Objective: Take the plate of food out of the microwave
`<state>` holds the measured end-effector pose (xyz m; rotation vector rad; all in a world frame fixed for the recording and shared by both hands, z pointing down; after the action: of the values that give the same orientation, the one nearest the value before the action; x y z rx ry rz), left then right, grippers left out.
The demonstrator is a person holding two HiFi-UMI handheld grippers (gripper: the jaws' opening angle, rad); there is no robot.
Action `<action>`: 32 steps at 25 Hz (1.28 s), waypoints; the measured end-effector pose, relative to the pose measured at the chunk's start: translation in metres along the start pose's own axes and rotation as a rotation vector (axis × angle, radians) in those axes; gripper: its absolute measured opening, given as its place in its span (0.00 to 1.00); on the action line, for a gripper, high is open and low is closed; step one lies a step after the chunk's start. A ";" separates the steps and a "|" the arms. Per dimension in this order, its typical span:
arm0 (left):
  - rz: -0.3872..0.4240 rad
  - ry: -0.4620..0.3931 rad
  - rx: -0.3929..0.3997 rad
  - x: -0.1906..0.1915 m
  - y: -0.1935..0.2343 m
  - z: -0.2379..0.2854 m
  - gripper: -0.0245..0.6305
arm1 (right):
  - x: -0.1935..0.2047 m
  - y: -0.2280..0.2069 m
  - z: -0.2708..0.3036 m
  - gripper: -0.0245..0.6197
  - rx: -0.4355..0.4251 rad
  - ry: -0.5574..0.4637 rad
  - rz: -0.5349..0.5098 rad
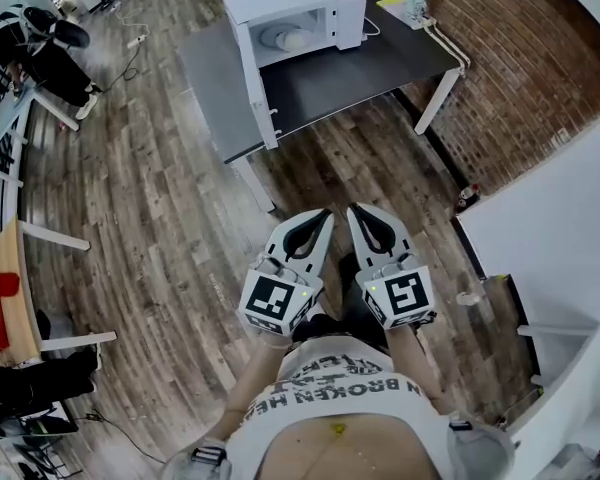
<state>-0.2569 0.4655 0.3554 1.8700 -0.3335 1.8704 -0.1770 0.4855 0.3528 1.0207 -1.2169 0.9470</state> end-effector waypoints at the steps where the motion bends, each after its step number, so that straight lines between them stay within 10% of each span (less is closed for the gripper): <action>1: -0.001 0.001 -0.004 0.000 0.005 0.007 0.05 | 0.002 -0.006 0.006 0.05 -0.003 0.003 0.004; 32: -0.005 0.004 -0.210 -0.031 0.107 0.282 0.05 | 0.007 -0.258 0.186 0.05 -0.217 -0.030 0.035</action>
<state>-0.0645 0.2315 0.3531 1.7243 -0.5026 1.7618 0.0196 0.2354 0.3446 0.8463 -1.3344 0.8087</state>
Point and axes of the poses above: the fingertips, and each gripper's own axes: z forward along the fingers, y to its left, x out of its underside, the point moved 4 cm from there along -z, backward along the fingers, and after that the axes turned 3 degrees about -z, right-handed, at the moved point
